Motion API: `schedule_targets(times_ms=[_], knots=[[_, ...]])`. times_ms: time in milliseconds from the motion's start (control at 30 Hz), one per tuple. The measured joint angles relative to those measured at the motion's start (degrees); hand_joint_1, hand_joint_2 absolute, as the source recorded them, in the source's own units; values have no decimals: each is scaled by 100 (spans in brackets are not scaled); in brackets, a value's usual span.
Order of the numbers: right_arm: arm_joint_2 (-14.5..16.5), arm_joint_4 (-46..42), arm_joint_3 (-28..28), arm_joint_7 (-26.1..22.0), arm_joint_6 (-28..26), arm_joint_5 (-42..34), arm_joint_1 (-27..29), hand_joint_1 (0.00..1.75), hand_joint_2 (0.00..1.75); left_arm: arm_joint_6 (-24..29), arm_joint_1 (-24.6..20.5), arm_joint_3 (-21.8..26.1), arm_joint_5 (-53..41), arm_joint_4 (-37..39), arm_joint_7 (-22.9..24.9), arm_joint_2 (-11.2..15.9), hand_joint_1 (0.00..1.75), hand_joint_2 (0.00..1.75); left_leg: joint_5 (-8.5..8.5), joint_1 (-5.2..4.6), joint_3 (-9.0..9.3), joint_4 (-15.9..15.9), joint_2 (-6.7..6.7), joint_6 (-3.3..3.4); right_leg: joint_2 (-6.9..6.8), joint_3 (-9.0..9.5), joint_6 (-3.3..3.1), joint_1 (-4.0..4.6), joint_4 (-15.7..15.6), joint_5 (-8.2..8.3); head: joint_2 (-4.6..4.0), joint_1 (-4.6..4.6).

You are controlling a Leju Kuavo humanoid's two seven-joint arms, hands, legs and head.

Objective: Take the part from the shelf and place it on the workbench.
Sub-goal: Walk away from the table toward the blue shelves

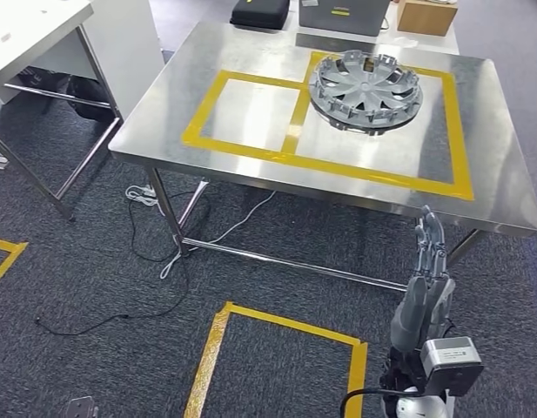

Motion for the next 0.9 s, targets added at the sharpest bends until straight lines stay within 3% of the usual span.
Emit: schedule_targets(times_ms=[33,133,200,267,300,367,433,467,500,533,600,667,700,800,833,900], knots=[[0,1,-1,1,0,-1,0,0,0,0,0,1,1,0,0,-1,0,0,41,-6,-51,1,-1,-6,0,156,-10,0,-161,110,0,2],[0,-2,3,-1,0,-1,-3,0,0,0,-1,3,2,0,0,-8,0,0,151,-23,-150,4,-14,-56,6,1015,-93,12,-1458,515,0,-1],[0,-4,8,-3,0,-1,-4,0,0,-2,-2,5,1,0,0,-15,0,0,234,-28,-198,5,-15,-122,15,1279,-130,35,-1911,562,0,-3],[1,-4,10,-3,0,-1,-4,0,0,-3,-1,6,1,0,0,-17,0,0,307,-18,-229,-3,-14,-197,15,1229,-173,40,-1949,632,0,-3],[1,-4,13,-3,0,-1,-5,0,0,-3,1,6,3,0,0,-15,0,0,262,-10,-250,28,-14,-235,4,1189,-210,31,-1961,679,0,-4],[2,-4,18,-3,0,-1,-6,0,0,-2,5,7,6,0,0,-10,0,0,-124,5,-359,370,-16,-303,-29,1090,-292,7,-1985,785,0,-15],[2,-4,19,-3,0,-1,-6,0,0,-2,6,7,7,0,0,-10,0,0,-687,27,-546,1103,-16,-361,-49,969,-331,13,-1954,882,0,-22],[2,-4,19,-2,1,-1,-5,0,0,-2,5,7,7,0,0,-10,0,0,-851,36,-606,1446,-16,-384,-54,895,-332,15,-1927,931,0,-23],[2,-4,19,-2,1,-1,-4,0,0,-2,5,7,7,0,0,-7,0,0,-883,43,-593,1639,-16,-399,-56,803,-327,16,-1892,977,0,-23],[2,-4,18,-1,2,-1,-4,0,0,-2,5,8,8,0,1,-3,0,0,-794,49,-481,1618,-16,-408,-57,708,-317,15,-1849,1016,0,-24],[2,-4,18,-1,2,-2,-4,0,0,0,1,8,8,0,2,4,0,0,-511,64,10,989,-16,-408,-56,537,-281,10,-1748,1074,0,-25],[2,-5,18,-2,1,-3,-3,0,0,-1,-4,8,8,0,3,4,0,0,-442,55,475,263,-26,-367,-56,421,-225,22,-1661,1122,0,-21],[2,-5,19,-3,1,-3,-3,0,0,-1,-4,8,7,0,3,2,0,0,-467,42,571,79,-34,-333,-56,390,-190,27,-1638,1155,0,-22],[2,-6,21,-9,-2,-3,0,0,0,0,0,8,8,0,6,-8,0,0,-393,24,496,22,-32,-182,-42,331,-75,17,-1625,1218,0,-20],[1,-6,19,-10,-3,-3,2,0,0,0,-3,8,8,0,7,-12,0,0,-336,30,445,13,-20,-120,-28,278,-41,10,-1548,1101,0,-10],[0,-5,14,-10,-5,-3,5,0,0,1,-11,9,8,-1,8,-13,0,0,-205,37,309,-2,2,-32,-3,96,5,-4,-1069,593,0,9]])
